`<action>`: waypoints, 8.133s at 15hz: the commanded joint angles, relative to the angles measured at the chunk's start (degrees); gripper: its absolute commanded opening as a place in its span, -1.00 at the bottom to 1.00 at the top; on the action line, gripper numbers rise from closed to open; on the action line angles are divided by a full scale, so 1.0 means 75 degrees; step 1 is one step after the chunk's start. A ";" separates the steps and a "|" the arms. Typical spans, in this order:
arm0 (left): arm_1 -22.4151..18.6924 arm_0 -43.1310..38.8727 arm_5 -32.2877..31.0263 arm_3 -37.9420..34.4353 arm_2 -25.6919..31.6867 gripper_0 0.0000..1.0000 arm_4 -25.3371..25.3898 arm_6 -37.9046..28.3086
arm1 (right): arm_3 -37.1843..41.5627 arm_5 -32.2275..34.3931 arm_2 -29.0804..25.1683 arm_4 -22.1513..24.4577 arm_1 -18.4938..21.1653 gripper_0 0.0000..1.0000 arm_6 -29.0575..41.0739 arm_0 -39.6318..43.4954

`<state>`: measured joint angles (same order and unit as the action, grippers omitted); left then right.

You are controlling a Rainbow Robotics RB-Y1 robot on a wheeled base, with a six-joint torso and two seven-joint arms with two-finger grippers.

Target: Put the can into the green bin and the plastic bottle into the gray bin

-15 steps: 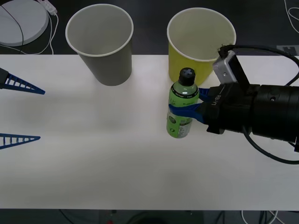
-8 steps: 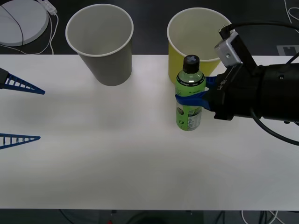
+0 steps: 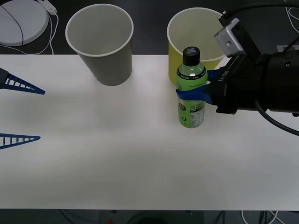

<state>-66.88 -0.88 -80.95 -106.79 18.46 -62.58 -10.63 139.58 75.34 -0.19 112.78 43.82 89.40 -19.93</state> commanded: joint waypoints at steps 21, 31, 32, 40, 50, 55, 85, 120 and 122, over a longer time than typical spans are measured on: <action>0.0000 0.0000 0.0000 0.0000 0.0000 1.00 0.0000 0.0000 | -0.0201 0.1825 0.1021 0.1827 -0.1284 -1.00 0.0935 -0.2510; 0.0000 0.0000 0.0000 0.0000 0.0000 1.00 0.0000 0.0000 | -0.2322 0.1954 0.1467 0.2272 -0.2233 -1.00 0.0935 -0.4573; 0.0000 0.0000 0.0000 0.0000 0.0000 1.00 0.0000 0.0000 | -0.2521 0.1954 0.1513 0.2307 -0.2280 -1.00 0.0935 -0.4760; 0.0000 0.0000 0.0000 0.0000 0.0000 1.00 0.0000 0.0000 | -0.4033 0.1954 0.2088 0.2518 -0.2514 -1.00 0.0935 -0.6248; 0.0000 0.0000 0.0000 0.0000 0.0000 1.00 0.0000 0.0000 | -0.6248 0.1954 0.2721 0.2799 -0.3147 -1.00 0.0935 -0.7725; 0.0000 0.0000 0.0000 0.0000 0.0000 1.00 0.0000 0.0000 | -0.7654 0.1954 0.2861 0.3233 -0.3686 -1.00 0.0935 -0.8498; 0.0000 0.0000 0.0000 0.0000 0.0000 1.00 0.0000 0.0000 | -1.1967 0.0396 0.3013 0.3948 -0.5046 -1.00 0.0935 -1.0233; 0.0000 0.0000 0.0000 0.0000 0.0000 1.00 0.0000 0.0000 | -1.1486 0.0513 0.2849 0.3362 -0.4823 1.00 0.0514 -1.0104; 0.0000 0.0000 0.0000 0.0000 0.0000 1.00 0.0000 0.0000 | -1.0971 0.0794 0.2849 0.3291 -0.4671 1.00 0.0502 -0.9905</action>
<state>-66.88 -0.88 -80.95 -106.79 18.46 -62.58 -10.63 55.92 80.46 21.18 137.67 8.43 93.18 -94.71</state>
